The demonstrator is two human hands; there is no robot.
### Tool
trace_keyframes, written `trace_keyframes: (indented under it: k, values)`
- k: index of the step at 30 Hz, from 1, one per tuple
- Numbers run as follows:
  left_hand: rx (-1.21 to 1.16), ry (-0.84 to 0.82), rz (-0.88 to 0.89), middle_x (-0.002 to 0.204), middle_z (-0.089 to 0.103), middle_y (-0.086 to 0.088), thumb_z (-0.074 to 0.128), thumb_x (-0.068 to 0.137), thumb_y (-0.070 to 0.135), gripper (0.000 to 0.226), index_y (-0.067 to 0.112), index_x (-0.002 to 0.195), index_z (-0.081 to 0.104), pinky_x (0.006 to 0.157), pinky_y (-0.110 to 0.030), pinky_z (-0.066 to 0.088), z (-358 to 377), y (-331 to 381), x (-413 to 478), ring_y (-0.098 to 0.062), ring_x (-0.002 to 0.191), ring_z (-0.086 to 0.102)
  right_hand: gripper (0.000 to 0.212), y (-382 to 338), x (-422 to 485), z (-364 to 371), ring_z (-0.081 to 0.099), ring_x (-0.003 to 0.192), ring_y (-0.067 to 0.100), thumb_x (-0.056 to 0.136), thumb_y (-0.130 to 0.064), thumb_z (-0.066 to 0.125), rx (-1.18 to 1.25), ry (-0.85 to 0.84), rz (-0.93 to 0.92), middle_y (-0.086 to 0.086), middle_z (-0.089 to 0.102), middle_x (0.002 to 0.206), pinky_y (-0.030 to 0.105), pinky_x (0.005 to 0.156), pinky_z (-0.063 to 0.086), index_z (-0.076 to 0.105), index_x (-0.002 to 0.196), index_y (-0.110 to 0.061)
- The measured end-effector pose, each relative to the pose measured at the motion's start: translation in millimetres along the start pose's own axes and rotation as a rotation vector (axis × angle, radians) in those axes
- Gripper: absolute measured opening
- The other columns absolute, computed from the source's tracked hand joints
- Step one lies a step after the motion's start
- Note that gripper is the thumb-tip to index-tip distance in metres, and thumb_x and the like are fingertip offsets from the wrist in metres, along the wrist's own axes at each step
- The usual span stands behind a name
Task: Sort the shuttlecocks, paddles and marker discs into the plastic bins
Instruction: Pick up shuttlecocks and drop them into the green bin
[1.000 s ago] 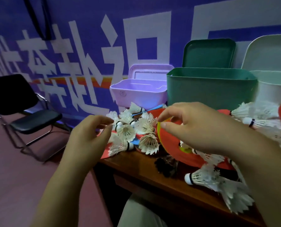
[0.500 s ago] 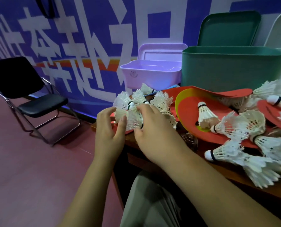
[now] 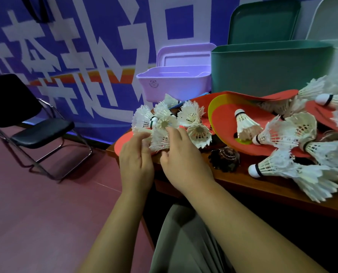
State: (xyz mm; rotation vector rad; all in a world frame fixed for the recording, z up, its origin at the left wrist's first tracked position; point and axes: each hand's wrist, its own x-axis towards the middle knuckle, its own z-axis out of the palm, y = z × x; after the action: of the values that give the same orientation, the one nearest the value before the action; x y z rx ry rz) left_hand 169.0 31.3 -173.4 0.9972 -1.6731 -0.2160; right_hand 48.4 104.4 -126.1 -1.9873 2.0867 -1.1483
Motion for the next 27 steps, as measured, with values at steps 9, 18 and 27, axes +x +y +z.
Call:
trace_keyframes:
  k: [9, 18, 27]
  values:
    - [-0.077, -0.109, 0.025, 0.117, 0.066, 0.012, 0.042, 0.109, 0.022, 0.026, 0.022, 0.124, 0.064, 0.100, -0.044, 0.046, -8.8, -6.6, 0.9, -0.013, 0.113, 0.059, 0.040, 4.0, -0.4, 4.3, 0.065, 0.107, 0.030, 0.097, -0.024, 0.064, -0.033, 0.063, 0.035, -0.001, 0.036, 0.131, 0.047, 0.087, 0.059, 0.054, 0.136, -0.023]
    - [-0.175, -0.138, -0.164, 0.119, 0.067, 0.018, 0.049, 0.107, 0.022, 0.023, 0.031, 0.123, 0.063, 0.091, -0.012, 0.043, -26.6, 8.0, 7.4, 0.003, 0.113, 0.060, 0.043, 2.6, -8.7, 4.6, 0.066, 0.100, 0.023, 0.094, -0.024, 0.070, 0.025, 0.128, -0.050, -0.002, 0.042, 0.135, 0.036, 0.084, 0.057, 0.053, 0.134, -0.020]
    - [-0.192, 0.056, -0.245, 0.110, 0.070, 0.020, 0.059, 0.097, 0.016, 0.028, 0.031, 0.120, 0.067, 0.095, -0.036, 0.055, -37.3, 44.0, 24.2, 0.002, 0.103, 0.065, 0.030, -7.3, -9.3, -30.7, 0.044, 0.094, 0.001, 0.091, -0.024, 0.073, 0.248, 0.197, -0.024, -0.007, 0.050, 0.113, 0.009, 0.078, 0.041, 0.061, 0.119, -0.018]
